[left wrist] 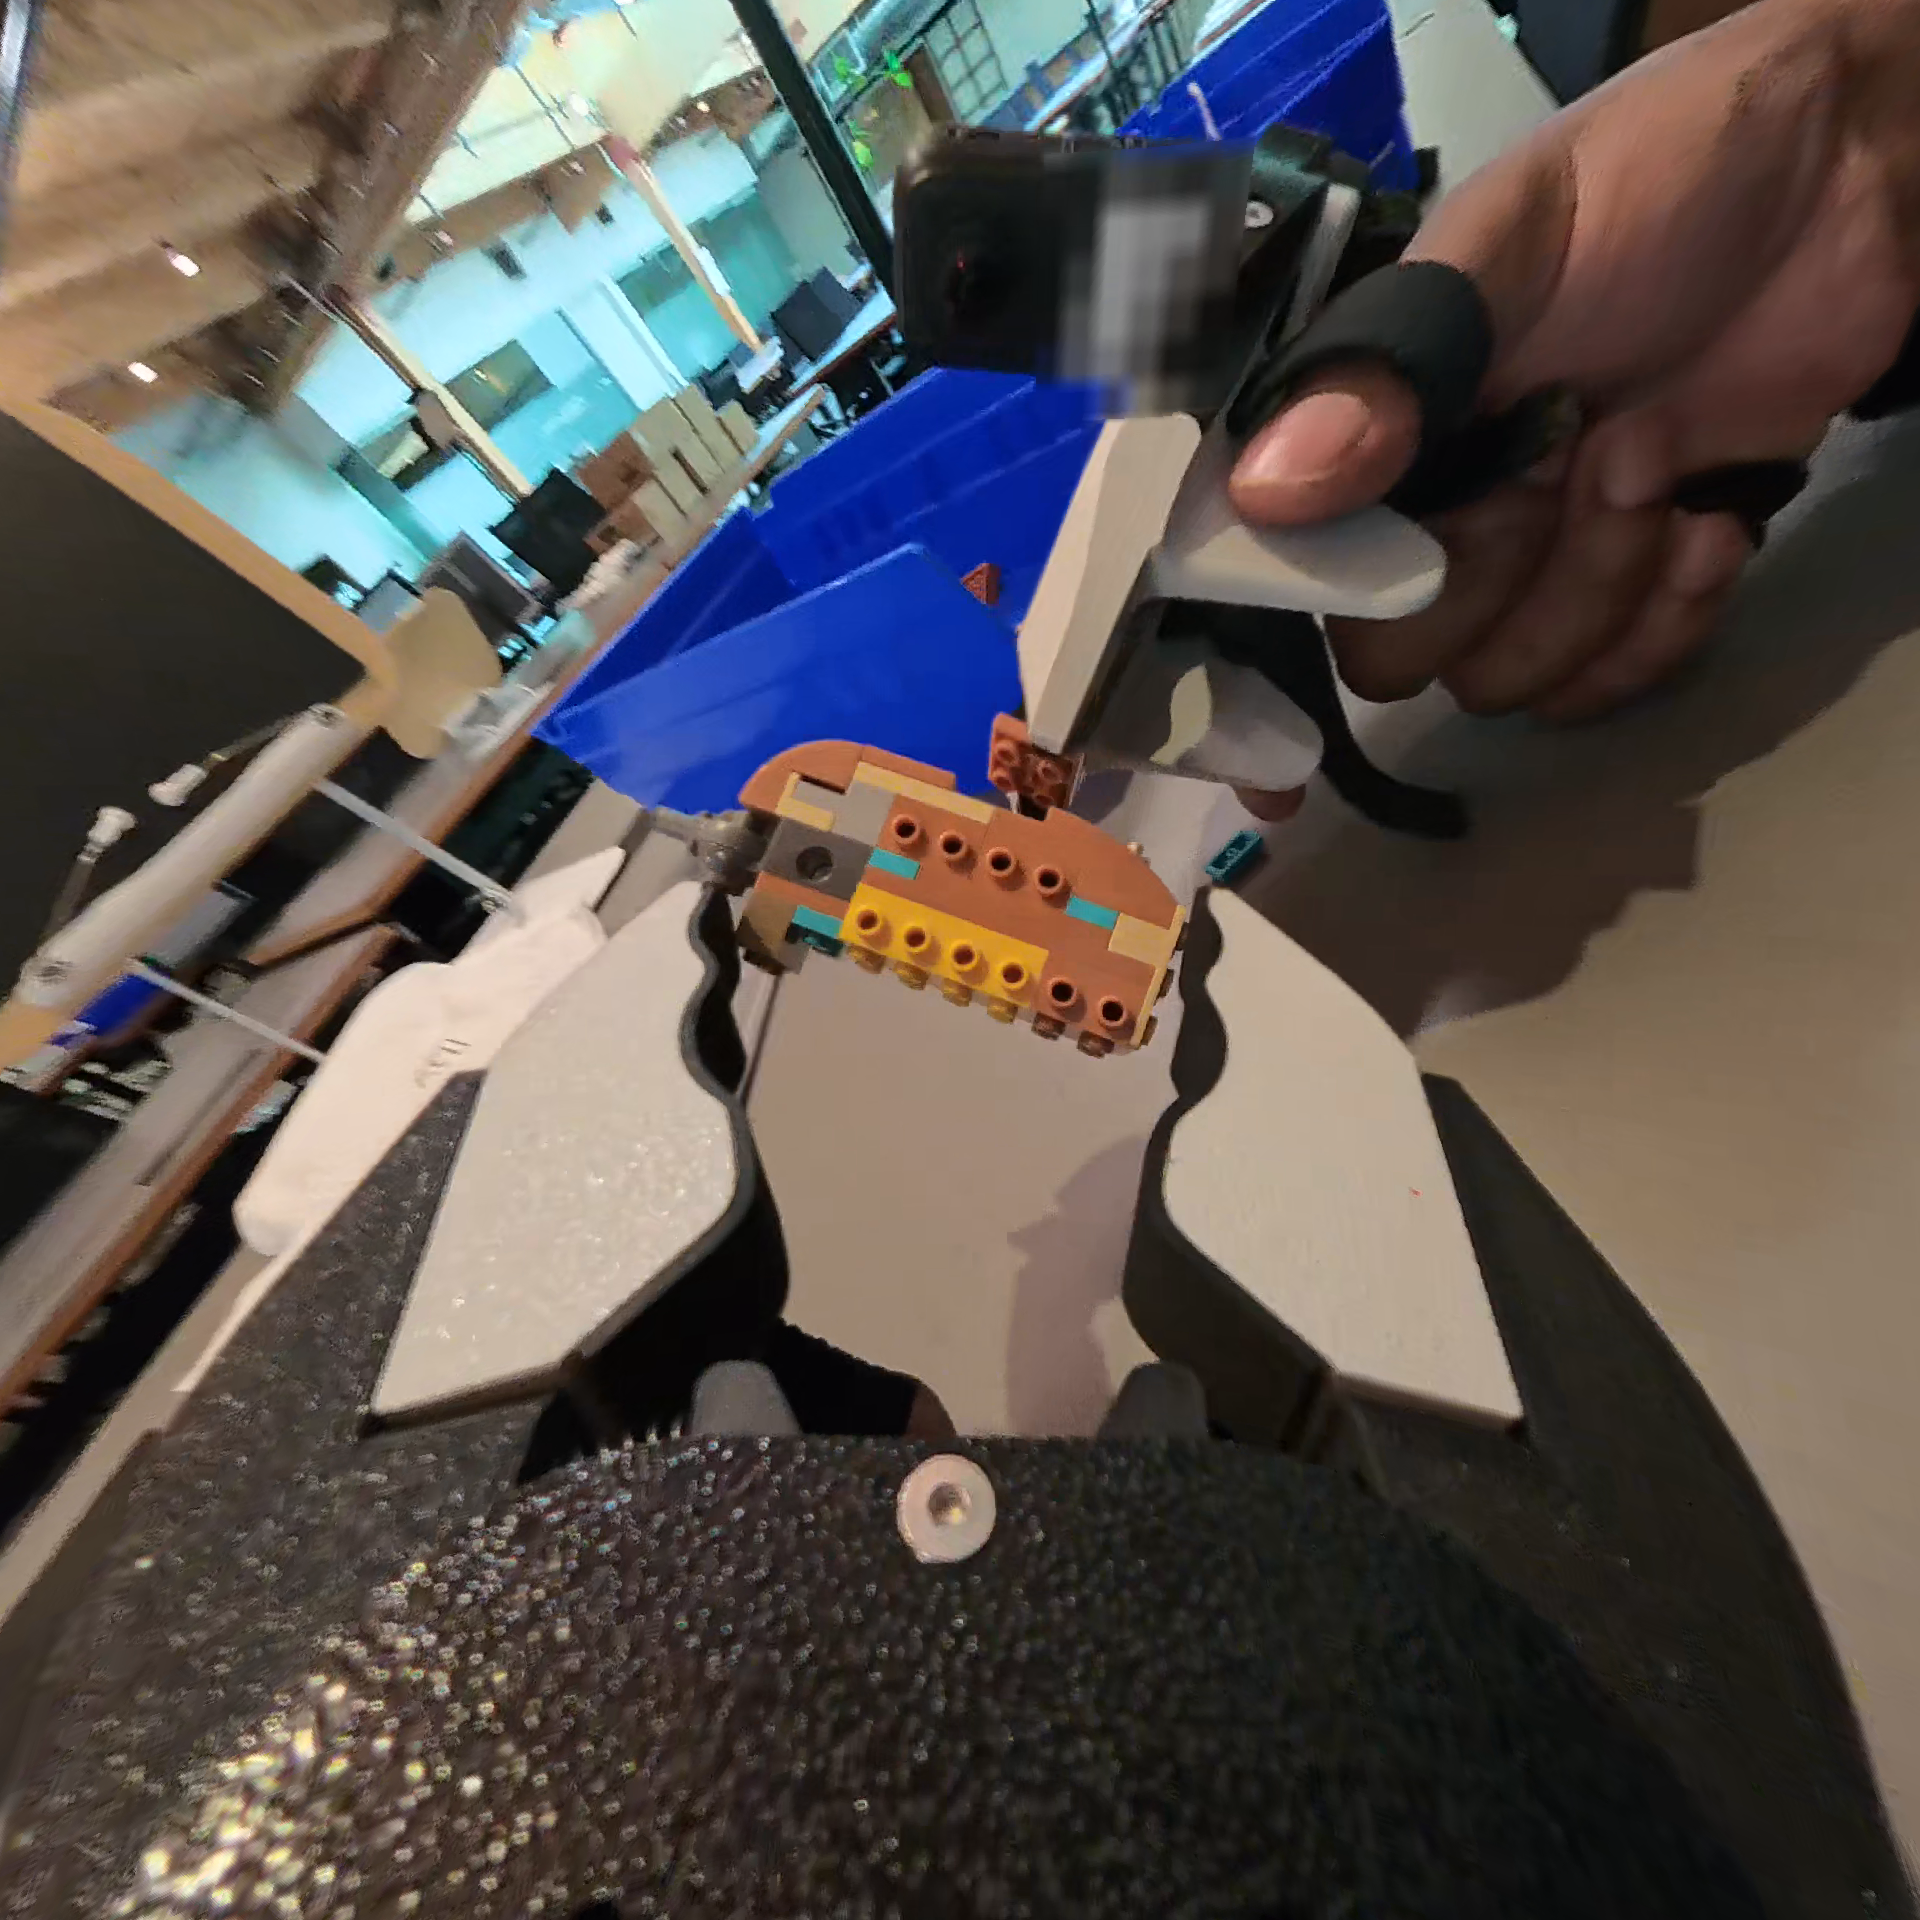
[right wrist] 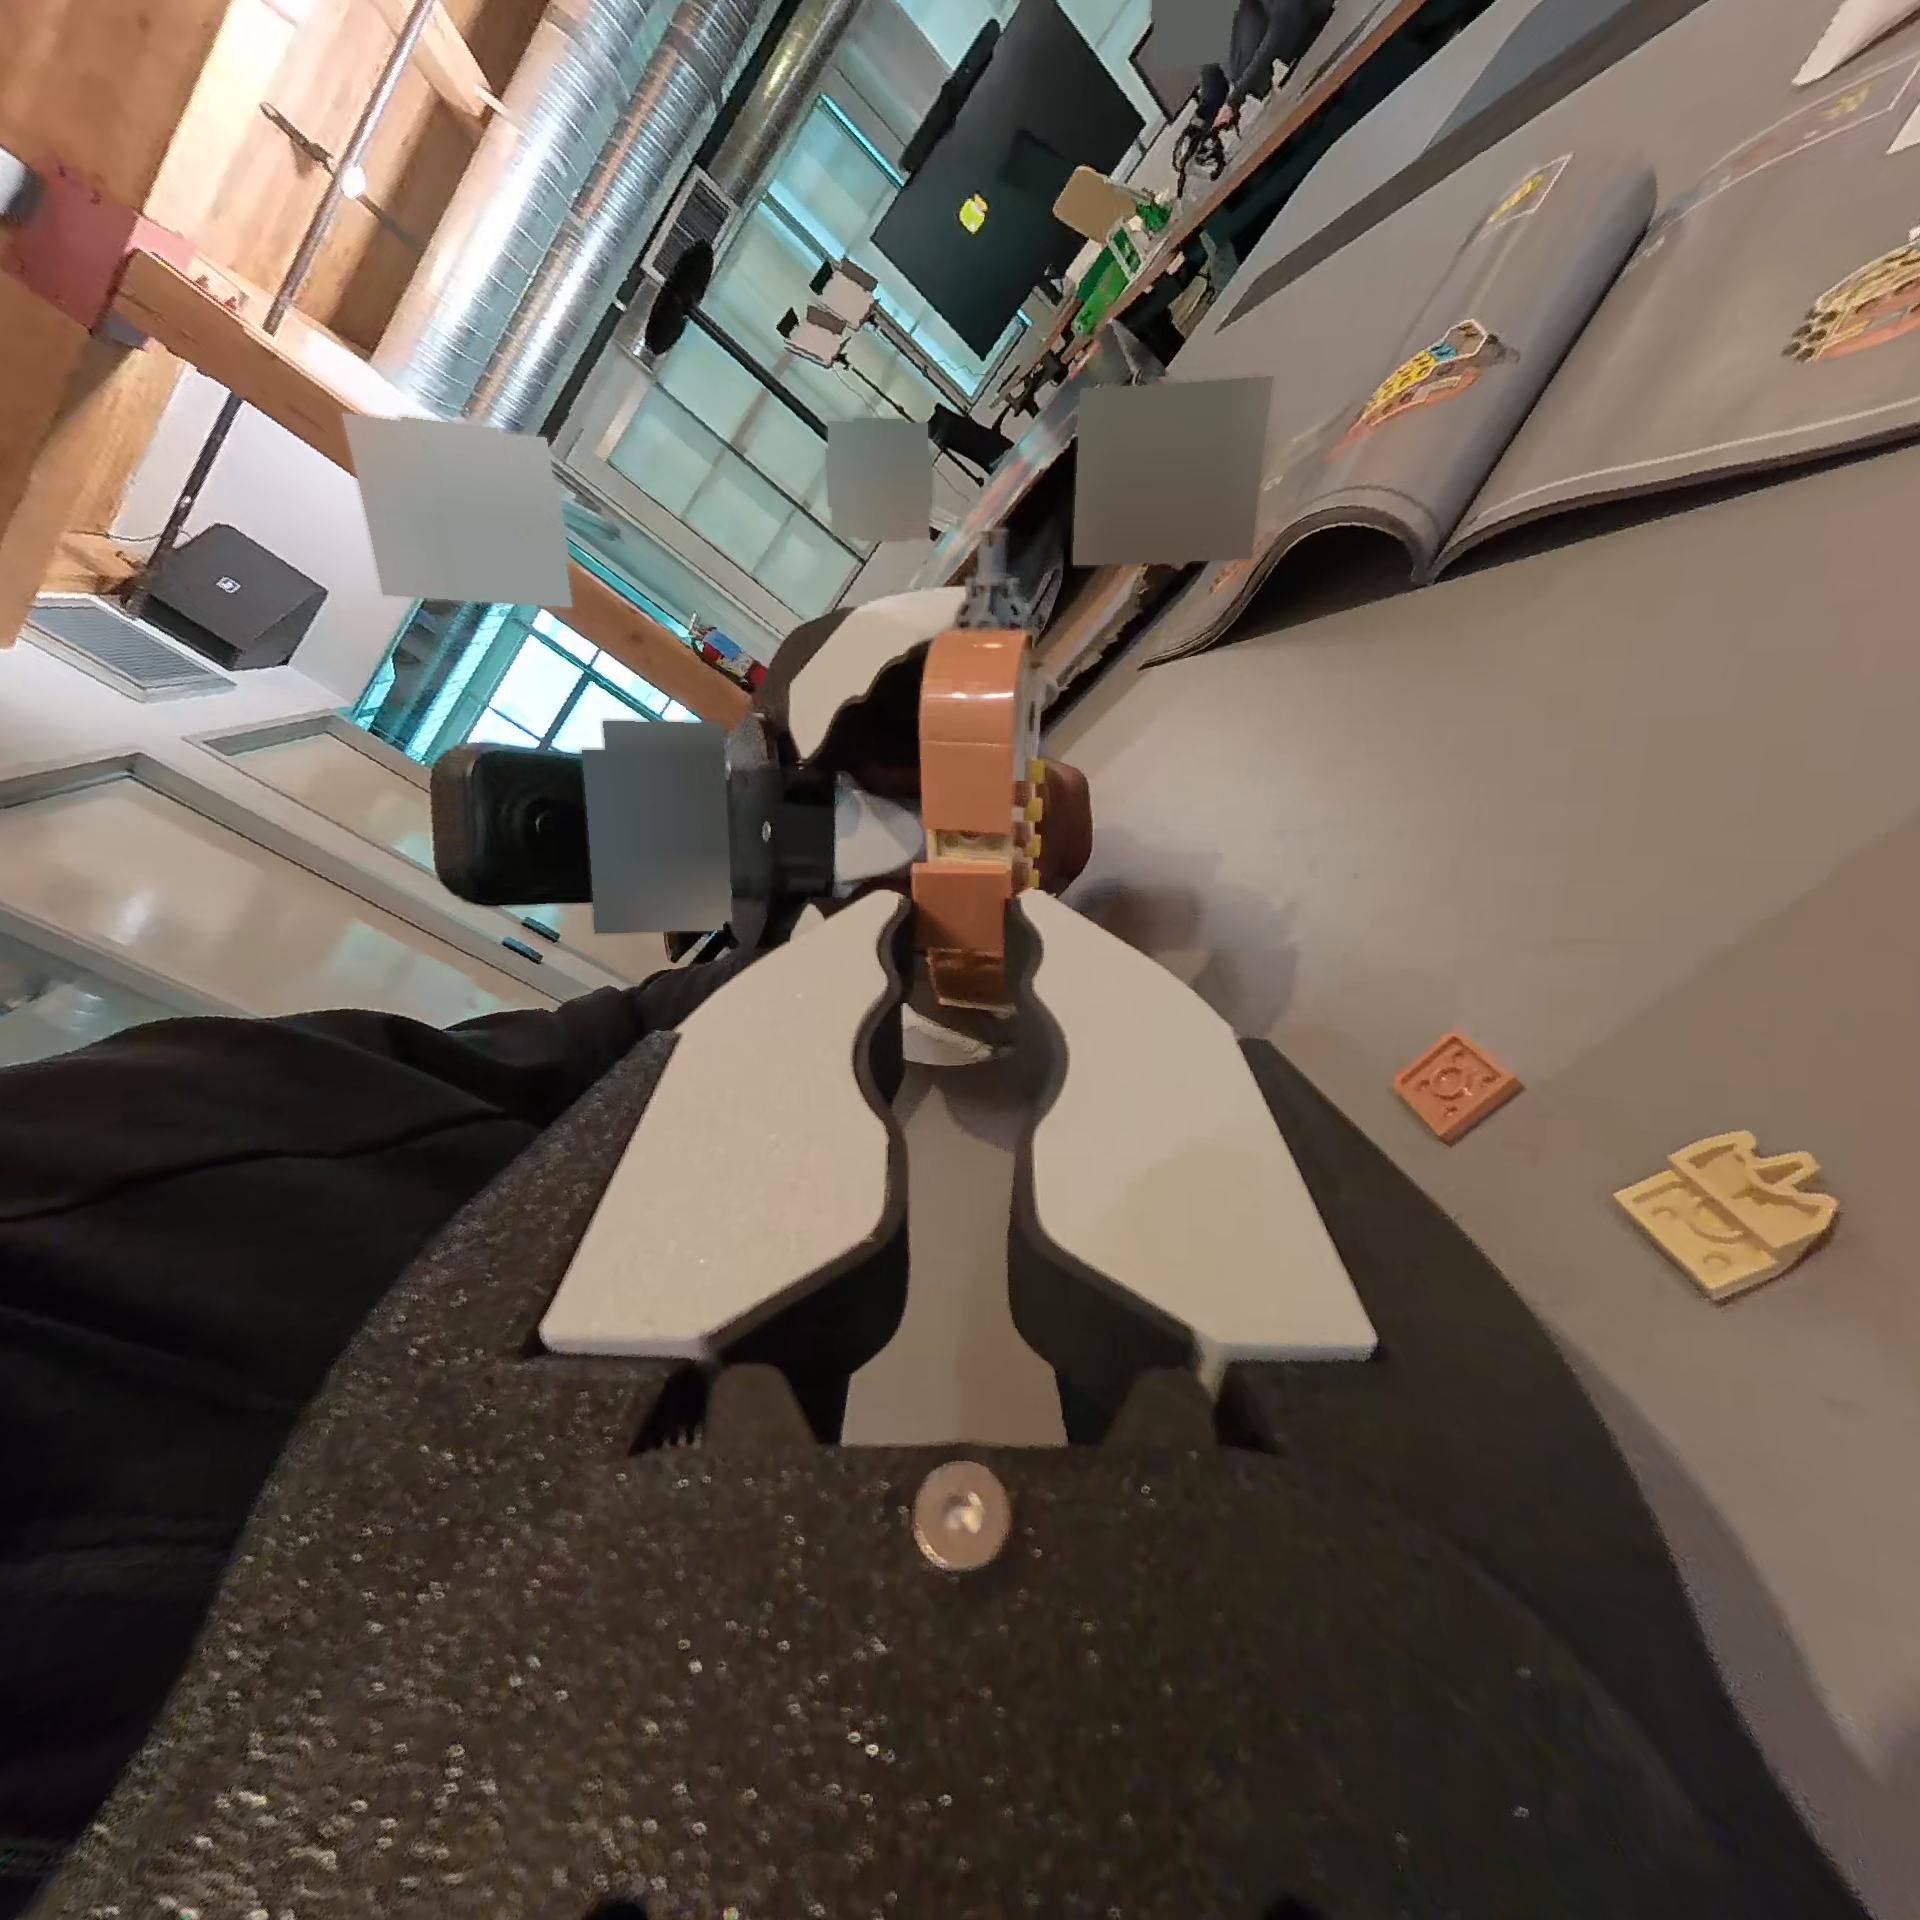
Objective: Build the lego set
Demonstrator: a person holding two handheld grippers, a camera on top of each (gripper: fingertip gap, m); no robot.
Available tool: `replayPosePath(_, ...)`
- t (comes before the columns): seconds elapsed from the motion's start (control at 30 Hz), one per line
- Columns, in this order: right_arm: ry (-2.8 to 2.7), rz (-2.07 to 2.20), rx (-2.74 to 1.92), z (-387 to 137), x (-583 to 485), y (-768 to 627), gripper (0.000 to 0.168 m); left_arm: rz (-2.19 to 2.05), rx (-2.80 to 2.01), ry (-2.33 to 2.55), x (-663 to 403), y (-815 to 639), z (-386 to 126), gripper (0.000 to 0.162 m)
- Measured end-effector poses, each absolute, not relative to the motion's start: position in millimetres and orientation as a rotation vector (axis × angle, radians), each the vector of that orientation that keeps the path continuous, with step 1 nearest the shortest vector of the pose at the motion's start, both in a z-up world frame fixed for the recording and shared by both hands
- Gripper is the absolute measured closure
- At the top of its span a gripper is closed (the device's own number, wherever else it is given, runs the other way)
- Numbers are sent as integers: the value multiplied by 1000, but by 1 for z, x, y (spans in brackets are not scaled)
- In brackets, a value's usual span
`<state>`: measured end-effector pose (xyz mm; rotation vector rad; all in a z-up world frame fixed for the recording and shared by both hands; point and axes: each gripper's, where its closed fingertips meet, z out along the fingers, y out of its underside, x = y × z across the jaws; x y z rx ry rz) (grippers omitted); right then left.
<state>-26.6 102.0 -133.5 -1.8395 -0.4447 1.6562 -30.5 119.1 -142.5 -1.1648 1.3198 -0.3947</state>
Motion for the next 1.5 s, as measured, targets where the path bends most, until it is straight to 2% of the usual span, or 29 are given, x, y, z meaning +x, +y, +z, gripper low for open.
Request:
replayPosePath(0.73, -515, 1541, -1852, -137, -25, 100, 153, -219, -1050, 1326, -22, 113, -141, 81)
replayPosePath(1.5, -592, 1552, -1876, -142, -22, 95, 153, -219, -1021, 1352, -19, 109, -144, 81)
